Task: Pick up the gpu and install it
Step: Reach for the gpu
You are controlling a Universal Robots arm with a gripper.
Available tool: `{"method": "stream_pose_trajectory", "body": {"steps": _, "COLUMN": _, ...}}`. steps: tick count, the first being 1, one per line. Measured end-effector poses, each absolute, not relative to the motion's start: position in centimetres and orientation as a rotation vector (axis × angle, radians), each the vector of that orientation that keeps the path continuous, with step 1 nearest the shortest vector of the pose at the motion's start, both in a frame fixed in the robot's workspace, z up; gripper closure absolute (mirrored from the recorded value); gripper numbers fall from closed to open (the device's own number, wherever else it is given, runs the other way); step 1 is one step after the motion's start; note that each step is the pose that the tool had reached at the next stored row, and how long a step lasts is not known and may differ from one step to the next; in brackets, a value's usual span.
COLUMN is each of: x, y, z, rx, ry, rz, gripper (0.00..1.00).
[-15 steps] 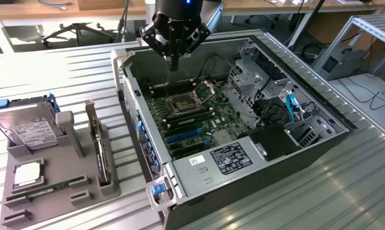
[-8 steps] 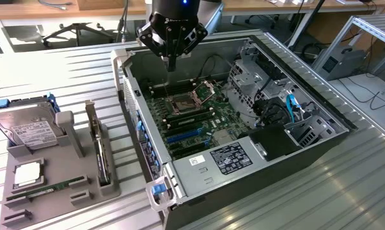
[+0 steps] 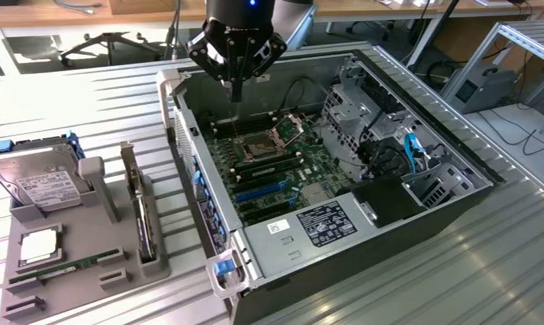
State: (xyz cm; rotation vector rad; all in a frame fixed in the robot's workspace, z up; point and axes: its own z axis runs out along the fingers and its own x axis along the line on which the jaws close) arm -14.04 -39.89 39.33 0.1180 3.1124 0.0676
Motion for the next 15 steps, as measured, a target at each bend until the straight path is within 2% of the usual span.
{"method": "stream_pose_trajectory", "body": {"steps": 15, "x": -14.72, "y": -39.89, "z": 39.33, "rx": 0.118, "ry": 3.112, "rz": 0.068, "gripper": 0.89}}
